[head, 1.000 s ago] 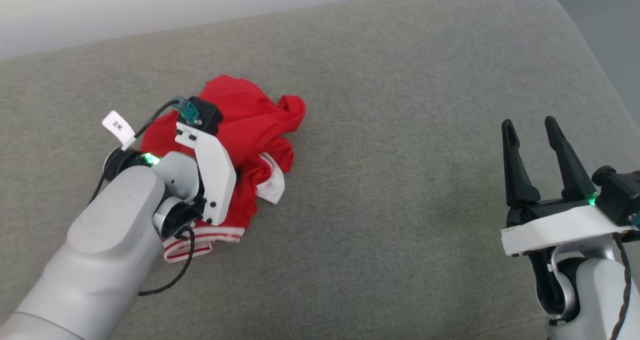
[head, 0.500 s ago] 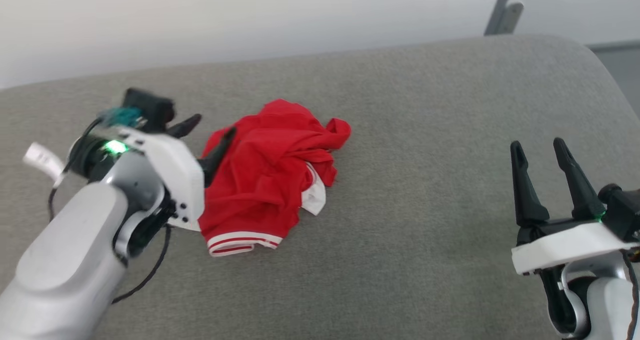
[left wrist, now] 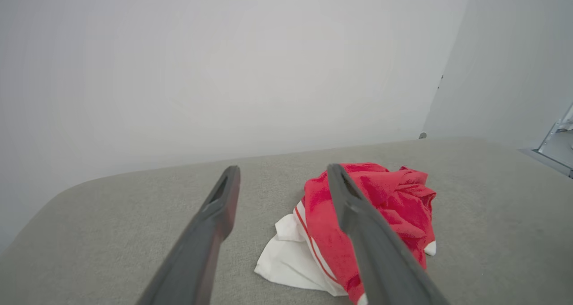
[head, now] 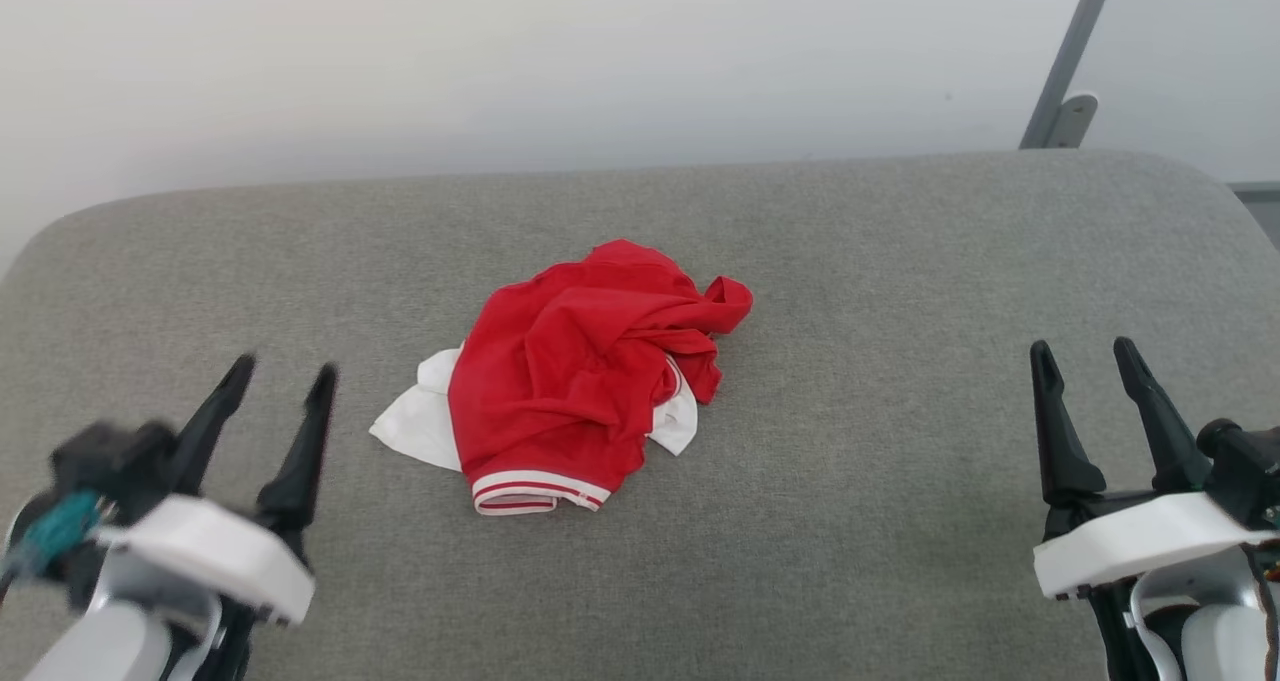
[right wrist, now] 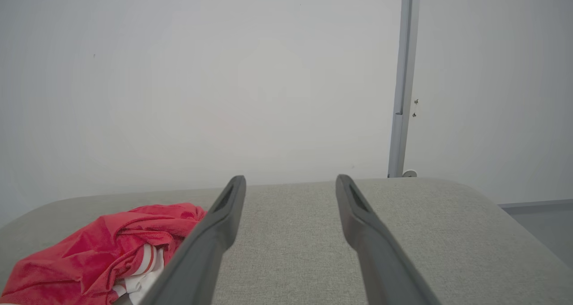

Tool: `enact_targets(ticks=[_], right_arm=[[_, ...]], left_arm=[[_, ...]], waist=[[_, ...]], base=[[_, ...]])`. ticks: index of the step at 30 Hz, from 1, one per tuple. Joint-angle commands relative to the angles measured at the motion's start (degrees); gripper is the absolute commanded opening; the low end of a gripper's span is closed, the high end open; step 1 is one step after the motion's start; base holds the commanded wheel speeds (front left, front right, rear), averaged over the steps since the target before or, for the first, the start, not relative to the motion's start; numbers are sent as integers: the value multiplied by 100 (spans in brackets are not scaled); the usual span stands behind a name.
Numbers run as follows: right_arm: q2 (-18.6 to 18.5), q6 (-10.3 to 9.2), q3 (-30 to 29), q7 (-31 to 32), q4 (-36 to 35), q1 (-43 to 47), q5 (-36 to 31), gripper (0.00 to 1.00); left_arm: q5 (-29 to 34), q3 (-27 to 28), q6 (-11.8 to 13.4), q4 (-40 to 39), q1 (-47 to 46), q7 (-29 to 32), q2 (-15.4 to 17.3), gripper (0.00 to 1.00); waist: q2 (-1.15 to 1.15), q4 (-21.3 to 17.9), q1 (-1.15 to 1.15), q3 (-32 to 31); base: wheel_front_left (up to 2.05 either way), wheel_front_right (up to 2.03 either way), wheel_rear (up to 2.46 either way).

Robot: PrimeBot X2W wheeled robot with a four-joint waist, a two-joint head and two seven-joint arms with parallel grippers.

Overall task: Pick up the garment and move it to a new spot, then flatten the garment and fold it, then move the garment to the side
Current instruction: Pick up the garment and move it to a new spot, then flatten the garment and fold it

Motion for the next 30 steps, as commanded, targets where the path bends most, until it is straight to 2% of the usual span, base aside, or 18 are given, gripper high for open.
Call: enact_targets(ticks=[1,5,8,13,20,25,30], right_arm=[[-1,-2,-22,-31,15,84,-21,100],[14,-2,-65,-22,26,181,-36,100],[38,-2,-60,-13,47,241,-37,100],[54,-2,-53,-50,83,280,-38,100],[87,-2,-92,-85,121,372,-40,100],[104,-2,-87,-75,119,399,-51,100],[129,-2,-117,-77,111,426,-60,100]], left_arm=[[-81,115,94,-105,273,-152,51,100],[-76,383,262,-297,941,-415,40,100],[5,646,270,-362,1364,-497,-46,100],[274,1344,-49,-400,1936,-516,-481,100],[768,2236,-687,-334,2486,-518,-1142,100],[1040,2609,-1024,-270,2631,-518,-1521,100],[1270,2830,-1226,-232,2658,-518,-1834,100]], waist=[[0,55,0,-46],[0,117,0,-102],[0,156,0,-121],[0,212,0,-134],[0,289,0,-169],[0,311,0,-204],[0,301,0,-228]], base=[[0,0,0],[0,0,0],[0,0,0],[0,0,0],[0,0,0],[0,0,0],[0,0,0]])
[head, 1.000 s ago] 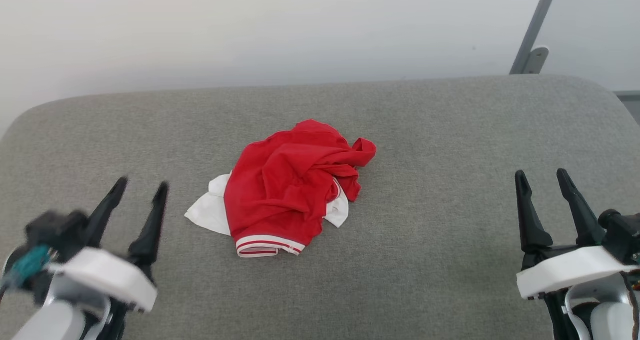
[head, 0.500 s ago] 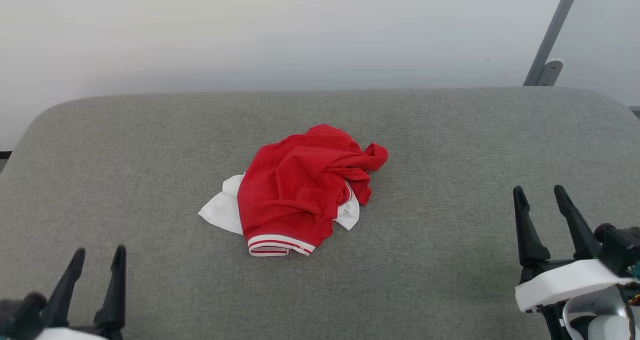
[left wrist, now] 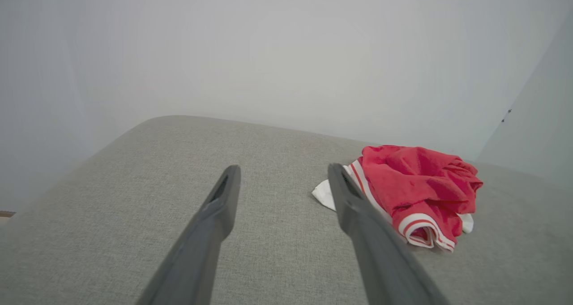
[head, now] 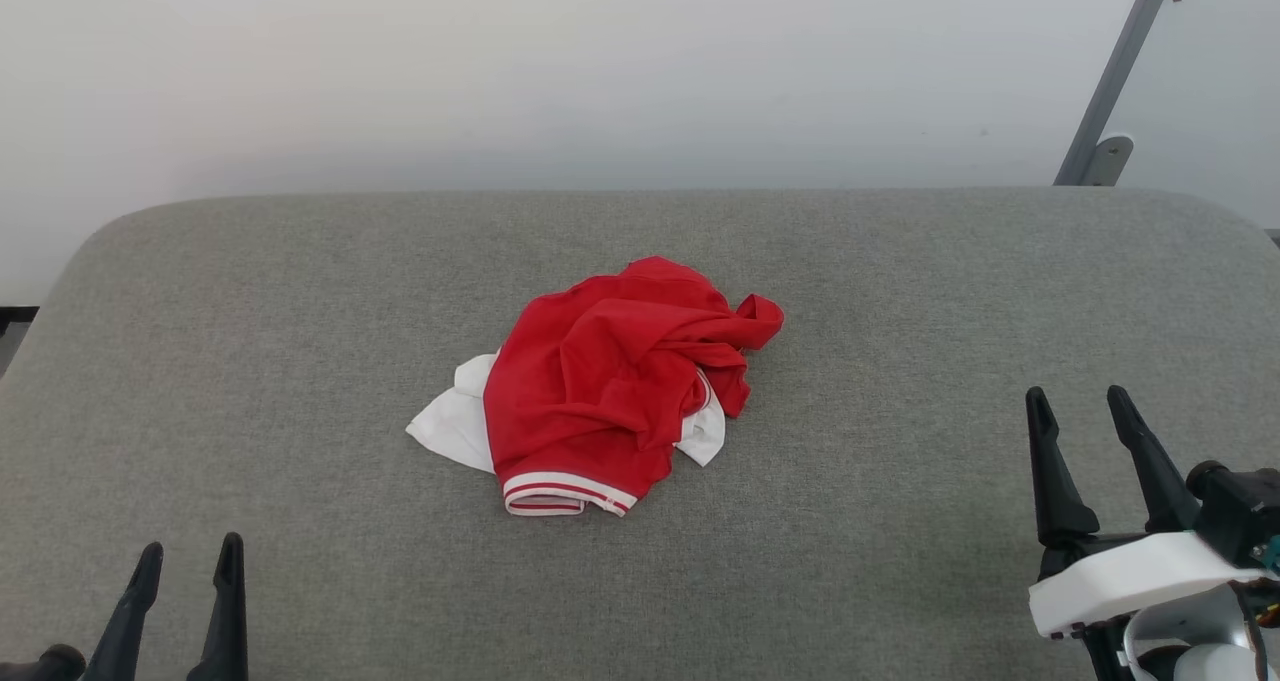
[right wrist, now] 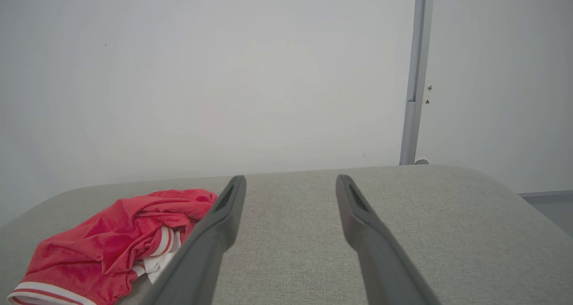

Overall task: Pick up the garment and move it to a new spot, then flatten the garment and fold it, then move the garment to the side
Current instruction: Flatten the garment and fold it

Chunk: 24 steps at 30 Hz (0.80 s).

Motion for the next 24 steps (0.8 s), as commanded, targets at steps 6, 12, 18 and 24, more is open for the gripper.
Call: enact_targets(ticks=[6,12,18,24], right_arm=[[47,-2,-44,-57,25,86,-9,100],[79,-2,-48,-83,53,121,-1,100],[53,-2,125,30,83,116,22,100],[-170,-2,729,406,251,-39,59,100]], left_arm=[[210,159,-139,22,42,-36,-251,100],[240,205,-201,39,62,-35,-413,100],[248,204,-225,74,55,-35,-480,100],[221,-9,-221,146,-94,-35,-447,100]], waist=[[0,-10,0,-21],[0,3,0,-34],[0,87,0,-23],[0,400,0,42]], base=[[0,0,0],[0,0,0],[0,0,0],[0,0,0]])
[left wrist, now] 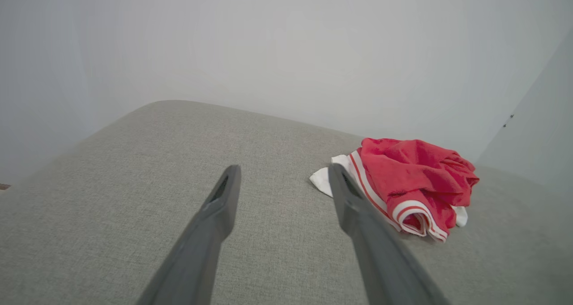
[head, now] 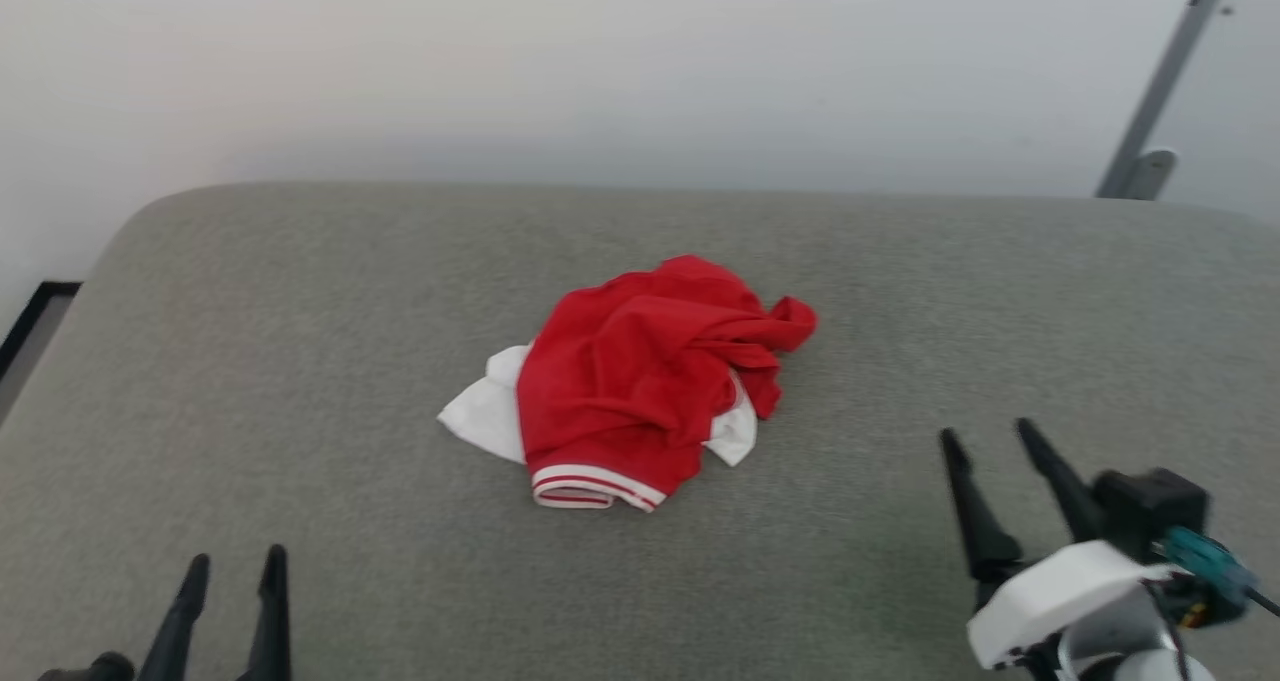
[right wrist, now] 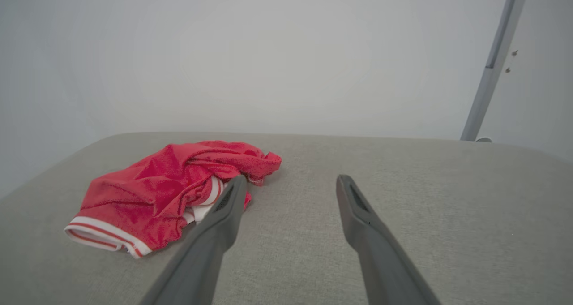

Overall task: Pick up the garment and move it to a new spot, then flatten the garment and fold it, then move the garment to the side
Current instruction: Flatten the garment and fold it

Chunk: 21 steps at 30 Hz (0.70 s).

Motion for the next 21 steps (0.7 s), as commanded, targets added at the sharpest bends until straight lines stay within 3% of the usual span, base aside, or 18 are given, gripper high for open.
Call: enact_targets(ticks=[1,9,21], right_arm=[[-52,-2,130,103,60,-99,51,100],[-527,-3,905,976,530,-807,163,100],[-1123,-3,1574,2063,1263,-1809,390,100]], left_arm=[[-50,-49,-15,17,-115,-32,33,100],[-149,-468,-17,107,-571,-31,95,100],[-205,-879,-18,167,-1138,-31,-40,100]], waist=[[0,163,0,57],[0,787,0,479],[0,1485,0,1060]], base=[[0,0,0],[0,0,0],[0,0,0]])
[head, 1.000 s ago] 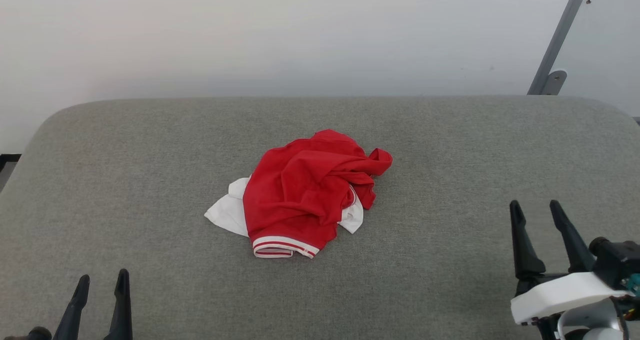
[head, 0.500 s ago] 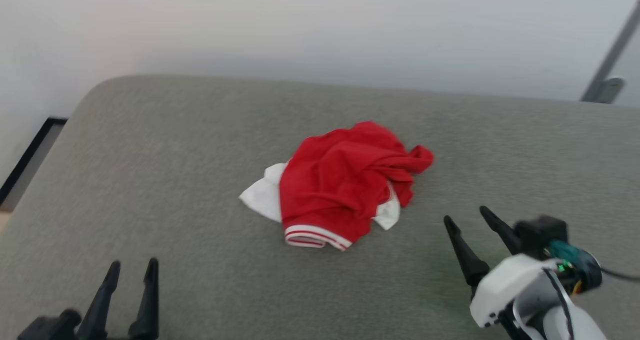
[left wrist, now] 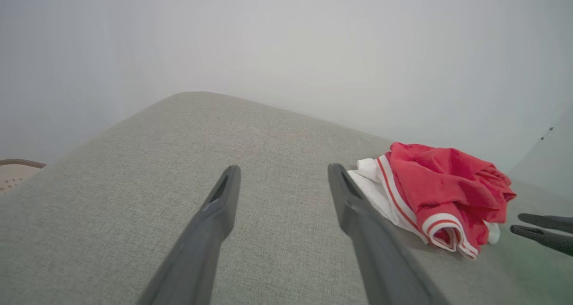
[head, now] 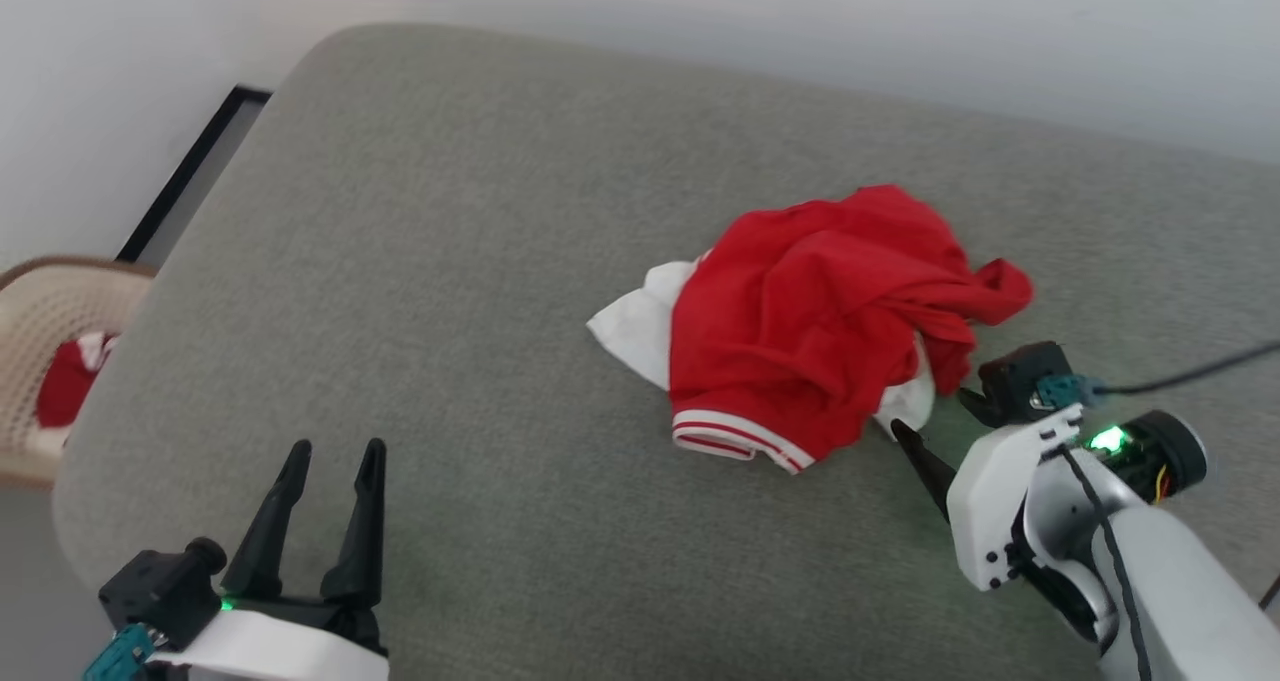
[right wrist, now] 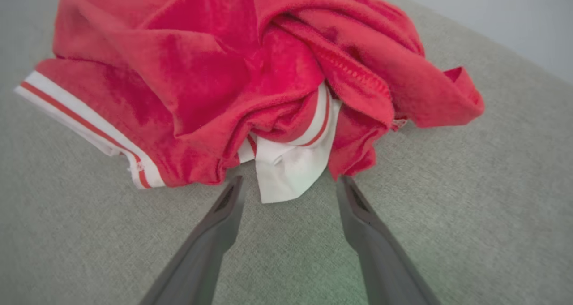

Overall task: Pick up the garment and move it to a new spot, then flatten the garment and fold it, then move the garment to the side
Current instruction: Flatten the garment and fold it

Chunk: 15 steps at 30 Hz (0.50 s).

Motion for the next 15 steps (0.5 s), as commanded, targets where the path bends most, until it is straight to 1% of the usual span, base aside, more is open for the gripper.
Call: enact_targets(ticks=[1,4,9,13,14,15], right_arm=[[-79,-4,111,148,62,-148,37,100],[-230,-4,271,441,191,-356,26,100],[-365,-4,567,915,528,-671,-17,100],[-383,-4,921,1383,913,-810,-51,100],[-377,-5,959,1461,1012,-835,-24,83],[-401,-5,1039,1513,1078,-882,-67,0]], left_arm=[[-19,-24,-18,8,-112,-30,-36,100],[-48,-72,-18,25,-208,-31,-95,100],[-94,-125,-18,80,-317,-31,-183,100],[-123,-143,-18,108,-357,-30,-220,100],[-136,-131,-18,117,-359,-30,-229,100],[-145,-121,-18,123,-367,-30,-240,100]], waist=[[0,228,0,215],[0,368,0,333],[0,545,0,464],[0,623,0,512],[0,632,0,517],[0,636,0,519]], base=[[0,0,0],[0,0,0],[0,0,0],[0,0,0],[0,0,0],[0,0,0]])
